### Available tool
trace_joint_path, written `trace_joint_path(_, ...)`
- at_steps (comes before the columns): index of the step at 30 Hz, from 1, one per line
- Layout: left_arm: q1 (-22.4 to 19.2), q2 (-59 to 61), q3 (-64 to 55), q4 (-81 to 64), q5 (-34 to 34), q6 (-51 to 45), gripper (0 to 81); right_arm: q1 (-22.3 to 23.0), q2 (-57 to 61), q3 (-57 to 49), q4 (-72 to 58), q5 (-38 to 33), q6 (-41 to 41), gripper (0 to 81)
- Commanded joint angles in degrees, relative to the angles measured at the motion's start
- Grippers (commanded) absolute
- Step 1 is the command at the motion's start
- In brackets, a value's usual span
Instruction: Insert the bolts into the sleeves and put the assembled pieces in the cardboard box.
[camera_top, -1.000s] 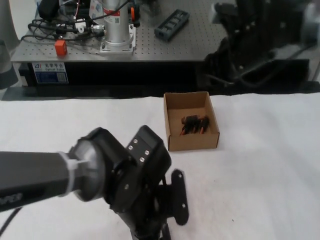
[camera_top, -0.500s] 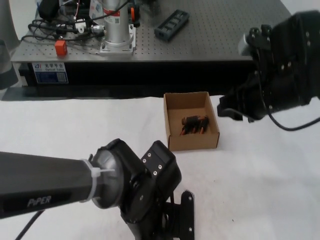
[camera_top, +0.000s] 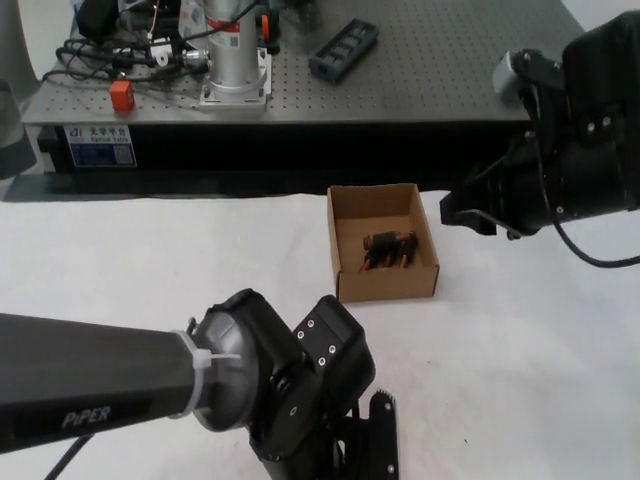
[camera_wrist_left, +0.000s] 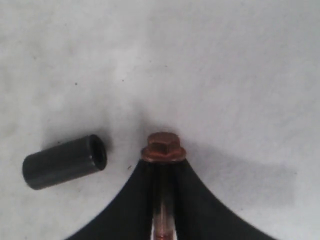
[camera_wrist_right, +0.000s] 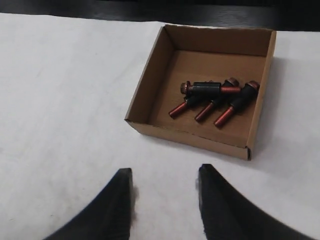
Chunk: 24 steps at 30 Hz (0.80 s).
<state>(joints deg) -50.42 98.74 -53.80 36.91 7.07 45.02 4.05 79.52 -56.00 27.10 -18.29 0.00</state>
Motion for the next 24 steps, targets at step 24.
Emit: trace_joint_path(24,21.7,-54.61,15.4,-8.71,-14.44,-47.79,0.7,30.4,18.27,-0.41,9.02,7.34,12.02,31.7)
